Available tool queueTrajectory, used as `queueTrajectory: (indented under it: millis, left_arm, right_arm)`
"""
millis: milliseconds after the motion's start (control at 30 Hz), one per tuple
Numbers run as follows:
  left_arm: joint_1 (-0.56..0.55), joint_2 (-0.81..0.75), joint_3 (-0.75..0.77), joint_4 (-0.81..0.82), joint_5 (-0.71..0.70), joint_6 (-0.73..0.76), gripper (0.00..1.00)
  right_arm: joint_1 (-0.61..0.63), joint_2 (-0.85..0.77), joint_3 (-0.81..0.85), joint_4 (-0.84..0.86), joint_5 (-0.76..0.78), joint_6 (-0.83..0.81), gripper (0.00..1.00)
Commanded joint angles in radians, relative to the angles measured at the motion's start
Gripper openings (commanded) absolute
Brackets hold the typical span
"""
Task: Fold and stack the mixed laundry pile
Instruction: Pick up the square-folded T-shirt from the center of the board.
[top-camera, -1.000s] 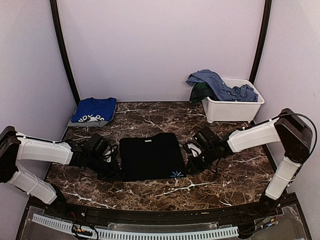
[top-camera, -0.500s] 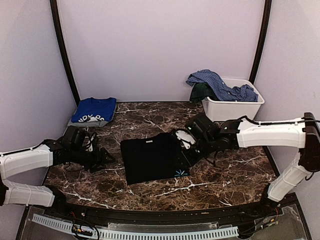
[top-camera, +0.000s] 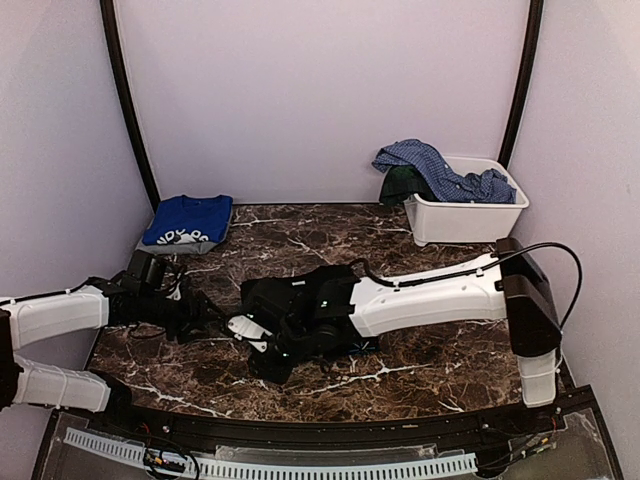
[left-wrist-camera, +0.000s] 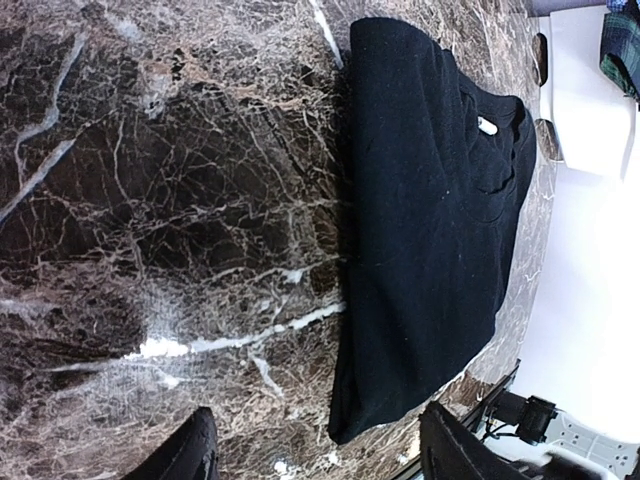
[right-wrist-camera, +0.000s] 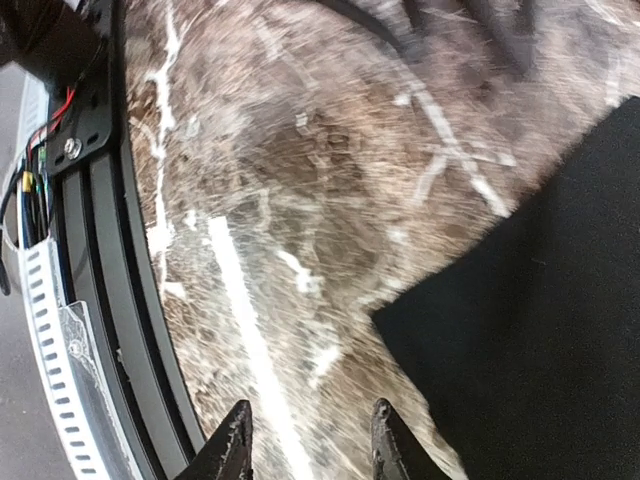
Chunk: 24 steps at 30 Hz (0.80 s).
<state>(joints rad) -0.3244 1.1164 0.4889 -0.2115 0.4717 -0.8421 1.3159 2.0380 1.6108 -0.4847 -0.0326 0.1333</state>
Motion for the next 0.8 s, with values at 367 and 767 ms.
queueTrajectory:
  millis: [367, 767]
  left_arm:
    - [0.028, -0.033, -0.043, 0.017, 0.025, 0.022, 0.67]
    - [0.028, 0.001, -0.072, 0.073, 0.03, 0.002, 0.67]
  right_arm:
    - [0.026, 0.312, 0.298, -0.154, 0.153, -0.013, 0.4]
    - [0.032, 0.462, 0.378, -0.303, 0.352, 0.027, 0.14]
